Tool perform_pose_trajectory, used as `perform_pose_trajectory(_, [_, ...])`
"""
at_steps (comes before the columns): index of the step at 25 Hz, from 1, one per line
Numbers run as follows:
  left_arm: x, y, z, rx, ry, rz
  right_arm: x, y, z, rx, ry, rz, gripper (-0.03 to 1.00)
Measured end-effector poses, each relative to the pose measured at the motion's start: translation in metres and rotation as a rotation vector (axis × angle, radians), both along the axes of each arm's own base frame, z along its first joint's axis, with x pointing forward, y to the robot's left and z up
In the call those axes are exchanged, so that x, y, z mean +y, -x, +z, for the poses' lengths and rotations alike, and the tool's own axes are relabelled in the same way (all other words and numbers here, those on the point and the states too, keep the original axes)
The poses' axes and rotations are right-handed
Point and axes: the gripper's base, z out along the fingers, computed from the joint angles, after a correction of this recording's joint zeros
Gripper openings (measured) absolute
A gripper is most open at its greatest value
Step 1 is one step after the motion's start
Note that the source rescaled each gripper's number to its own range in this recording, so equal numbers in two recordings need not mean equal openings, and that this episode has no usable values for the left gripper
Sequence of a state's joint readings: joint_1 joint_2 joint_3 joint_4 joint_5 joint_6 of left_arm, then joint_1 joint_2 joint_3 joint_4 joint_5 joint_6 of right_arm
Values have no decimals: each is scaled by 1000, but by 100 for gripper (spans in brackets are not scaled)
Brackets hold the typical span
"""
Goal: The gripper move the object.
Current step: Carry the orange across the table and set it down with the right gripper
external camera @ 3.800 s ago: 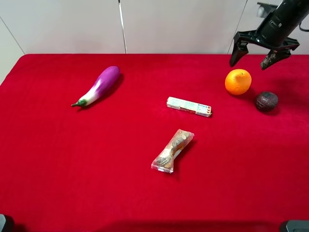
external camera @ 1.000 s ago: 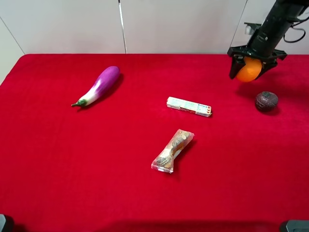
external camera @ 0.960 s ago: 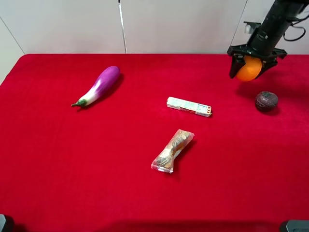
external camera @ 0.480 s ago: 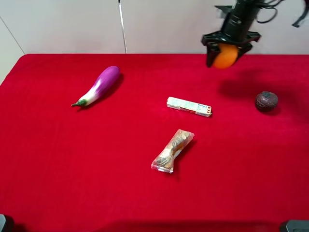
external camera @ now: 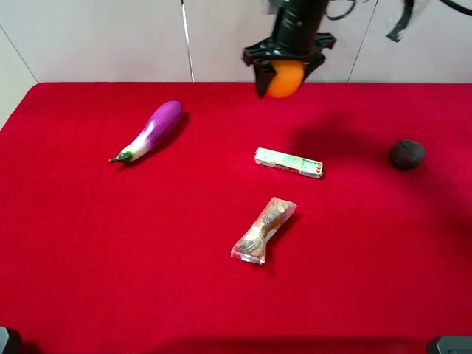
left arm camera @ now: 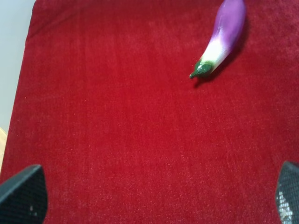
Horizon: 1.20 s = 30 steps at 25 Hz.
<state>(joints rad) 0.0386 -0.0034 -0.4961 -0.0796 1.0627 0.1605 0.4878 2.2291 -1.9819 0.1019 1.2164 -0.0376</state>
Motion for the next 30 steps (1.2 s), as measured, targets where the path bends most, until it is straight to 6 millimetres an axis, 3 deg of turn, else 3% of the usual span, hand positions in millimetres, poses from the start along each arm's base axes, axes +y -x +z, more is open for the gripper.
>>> perform_pose_trajectory(13, [0, 0, 0, 0, 0, 0, 76, 35, 4, -121, -81, 131, 0])
perform_pose_trajectory(30, [0, 0, 0, 0, 0, 0, 101, 20, -35, -129, -158, 114, 0])
